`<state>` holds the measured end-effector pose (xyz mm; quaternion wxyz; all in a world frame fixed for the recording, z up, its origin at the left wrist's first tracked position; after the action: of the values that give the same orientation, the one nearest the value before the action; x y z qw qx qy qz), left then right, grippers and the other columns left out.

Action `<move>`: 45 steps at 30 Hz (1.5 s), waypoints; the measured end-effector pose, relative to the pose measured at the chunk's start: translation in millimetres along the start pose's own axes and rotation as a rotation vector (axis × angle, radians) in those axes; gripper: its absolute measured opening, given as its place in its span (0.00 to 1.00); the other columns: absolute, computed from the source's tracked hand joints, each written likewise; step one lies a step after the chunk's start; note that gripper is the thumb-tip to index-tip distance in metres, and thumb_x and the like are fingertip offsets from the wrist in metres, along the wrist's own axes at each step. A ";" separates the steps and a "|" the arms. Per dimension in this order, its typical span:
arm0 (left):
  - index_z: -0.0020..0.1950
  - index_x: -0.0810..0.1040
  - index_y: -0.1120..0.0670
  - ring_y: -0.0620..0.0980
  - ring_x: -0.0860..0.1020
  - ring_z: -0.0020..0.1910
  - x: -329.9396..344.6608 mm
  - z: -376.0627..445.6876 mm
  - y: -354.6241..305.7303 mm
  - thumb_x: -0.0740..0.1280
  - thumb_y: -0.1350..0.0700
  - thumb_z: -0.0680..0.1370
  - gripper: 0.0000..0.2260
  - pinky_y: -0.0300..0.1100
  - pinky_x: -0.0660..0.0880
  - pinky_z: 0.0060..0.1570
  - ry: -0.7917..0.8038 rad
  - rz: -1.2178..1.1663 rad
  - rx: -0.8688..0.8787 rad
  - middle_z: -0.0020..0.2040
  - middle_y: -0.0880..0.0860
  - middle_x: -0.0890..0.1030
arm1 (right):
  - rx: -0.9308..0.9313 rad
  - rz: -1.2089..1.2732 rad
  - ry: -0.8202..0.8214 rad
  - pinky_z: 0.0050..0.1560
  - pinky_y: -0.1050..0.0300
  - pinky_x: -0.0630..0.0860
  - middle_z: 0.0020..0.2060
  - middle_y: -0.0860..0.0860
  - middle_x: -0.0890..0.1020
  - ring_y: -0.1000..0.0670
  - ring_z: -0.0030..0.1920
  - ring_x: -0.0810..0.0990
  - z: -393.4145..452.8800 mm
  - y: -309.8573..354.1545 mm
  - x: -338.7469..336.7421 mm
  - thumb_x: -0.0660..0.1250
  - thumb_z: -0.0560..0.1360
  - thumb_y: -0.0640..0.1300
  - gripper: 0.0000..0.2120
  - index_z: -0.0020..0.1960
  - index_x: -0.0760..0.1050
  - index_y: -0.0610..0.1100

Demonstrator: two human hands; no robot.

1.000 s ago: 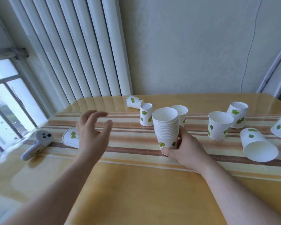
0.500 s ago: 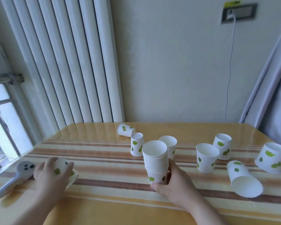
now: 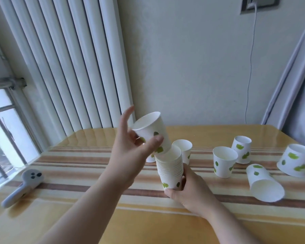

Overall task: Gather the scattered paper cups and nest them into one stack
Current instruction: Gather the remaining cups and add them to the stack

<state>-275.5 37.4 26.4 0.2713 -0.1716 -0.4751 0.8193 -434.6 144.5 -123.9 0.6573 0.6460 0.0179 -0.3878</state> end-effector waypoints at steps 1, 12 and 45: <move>0.75 0.64 0.25 0.52 0.86 0.58 10.8 0.4 -1.9 0.84 0.48 0.69 0.43 0.49 0.83 0.57 0.023 0.078 0.030 0.56 0.49 0.88 | -0.001 -0.005 -0.001 0.43 0.66 0.77 0.52 0.74 0.83 0.66 0.51 0.82 0.0 0.0 -0.4 0.78 0.65 0.62 0.27 0.58 0.68 0.75; 0.79 0.54 0.23 0.41 0.77 0.70 19.2 -20.8 51.9 0.83 0.32 0.64 0.51 0.43 0.74 0.66 0.068 0.299 -0.104 0.71 0.37 0.79 | 0.005 0.022 0.026 0.46 0.64 0.78 0.53 0.75 0.81 0.67 0.50 0.83 1.8 1.0 1.0 0.77 0.64 0.62 0.29 0.63 0.72 0.68; 0.65 0.77 0.34 0.31 0.75 0.55 -10.4 -42.3 130.6 0.82 0.45 0.69 0.27 0.31 0.70 0.48 0.042 0.464 -0.117 0.54 0.36 0.79 | 0.325 -0.959 -0.301 0.65 0.36 0.64 0.67 0.53 0.81 0.37 0.76 0.60 19.3 -4.9 -132.1 0.68 0.76 0.46 0.30 0.77 0.67 0.56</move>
<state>-281.2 7.7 -107.9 0.0752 -0.3083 -0.4640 0.8270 -538.8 192.8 -55.5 0.2924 0.5960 0.1565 -0.7313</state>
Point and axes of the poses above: each hand's wrist, its own z-axis towards the middle knuckle, its own x-axis out of the palm, y = z × x, the point moved 9 cm from there along z, towards the middle knuckle
